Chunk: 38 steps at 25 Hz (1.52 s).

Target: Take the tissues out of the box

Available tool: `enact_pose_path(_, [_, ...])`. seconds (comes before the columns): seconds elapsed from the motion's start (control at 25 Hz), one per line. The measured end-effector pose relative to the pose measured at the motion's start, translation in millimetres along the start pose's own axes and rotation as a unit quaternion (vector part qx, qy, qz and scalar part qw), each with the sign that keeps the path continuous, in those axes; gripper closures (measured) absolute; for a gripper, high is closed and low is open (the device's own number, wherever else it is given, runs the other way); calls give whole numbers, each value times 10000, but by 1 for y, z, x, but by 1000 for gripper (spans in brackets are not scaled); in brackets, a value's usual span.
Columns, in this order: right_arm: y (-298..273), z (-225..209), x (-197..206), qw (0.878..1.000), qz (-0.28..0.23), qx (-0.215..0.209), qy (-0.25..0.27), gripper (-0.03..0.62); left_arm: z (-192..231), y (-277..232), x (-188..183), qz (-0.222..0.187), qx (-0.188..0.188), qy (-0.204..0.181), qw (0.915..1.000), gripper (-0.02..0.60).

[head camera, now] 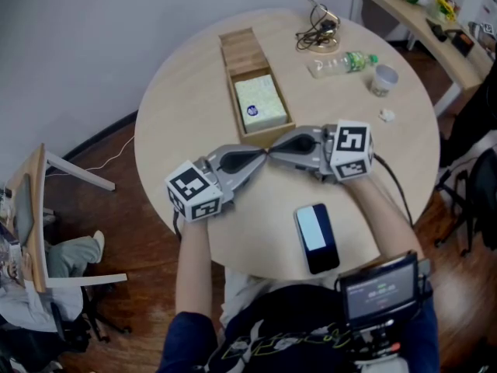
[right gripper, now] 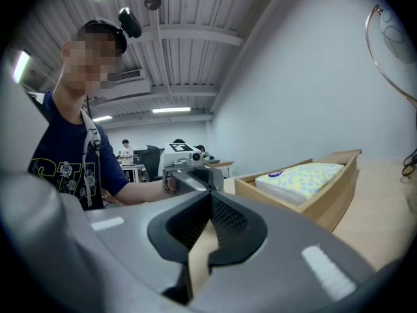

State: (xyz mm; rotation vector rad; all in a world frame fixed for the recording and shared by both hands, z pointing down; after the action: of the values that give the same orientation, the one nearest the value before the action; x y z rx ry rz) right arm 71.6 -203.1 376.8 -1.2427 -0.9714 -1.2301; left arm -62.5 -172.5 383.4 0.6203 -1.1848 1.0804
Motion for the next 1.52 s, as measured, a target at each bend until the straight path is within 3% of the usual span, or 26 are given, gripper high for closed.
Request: enact_pose_path(1.52, [0,2,-1,10000,22,-19,40,593,-3,0,0,17,20,-3,10000,577])
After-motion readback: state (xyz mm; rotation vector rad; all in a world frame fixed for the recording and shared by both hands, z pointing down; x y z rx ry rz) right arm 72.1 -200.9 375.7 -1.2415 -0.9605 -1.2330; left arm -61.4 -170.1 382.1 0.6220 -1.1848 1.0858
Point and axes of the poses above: the fingertips, and each gripper's own axes: y backward along the fingers, z to its left, x out of its underside, the point moved 7 cm from there along y, backward along the fingers, and after that the axes turned 14 degrees about y, right-handed, at the moved point
